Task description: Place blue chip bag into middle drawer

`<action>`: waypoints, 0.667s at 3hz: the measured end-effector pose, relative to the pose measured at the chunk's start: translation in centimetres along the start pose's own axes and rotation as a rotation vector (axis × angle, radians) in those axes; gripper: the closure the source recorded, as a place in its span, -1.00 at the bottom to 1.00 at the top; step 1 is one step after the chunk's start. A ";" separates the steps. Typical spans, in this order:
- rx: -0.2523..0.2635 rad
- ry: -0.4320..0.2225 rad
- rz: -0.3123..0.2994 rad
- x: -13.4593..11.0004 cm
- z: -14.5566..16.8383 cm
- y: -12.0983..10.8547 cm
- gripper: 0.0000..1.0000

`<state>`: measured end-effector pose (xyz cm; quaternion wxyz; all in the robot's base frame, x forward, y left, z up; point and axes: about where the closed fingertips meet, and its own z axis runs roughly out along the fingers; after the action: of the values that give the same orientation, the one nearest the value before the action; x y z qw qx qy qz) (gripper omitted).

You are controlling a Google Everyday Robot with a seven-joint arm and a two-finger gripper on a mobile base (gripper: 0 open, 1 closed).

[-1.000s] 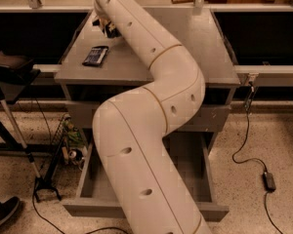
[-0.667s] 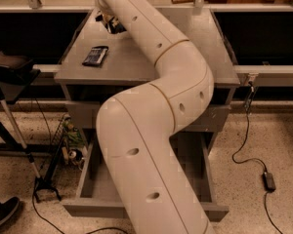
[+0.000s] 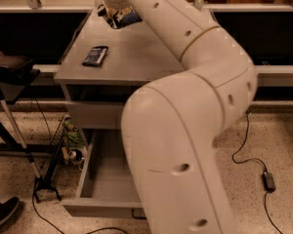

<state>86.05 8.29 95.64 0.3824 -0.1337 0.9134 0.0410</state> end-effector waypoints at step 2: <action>-0.075 -0.056 -0.053 3.9 -6.4 -1.0 1.00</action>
Offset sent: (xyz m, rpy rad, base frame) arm -0.1303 -0.0579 0.0117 0.0261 -0.0601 0.1385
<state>79.28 5.33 97.45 0.4033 -0.1710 0.8963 0.0688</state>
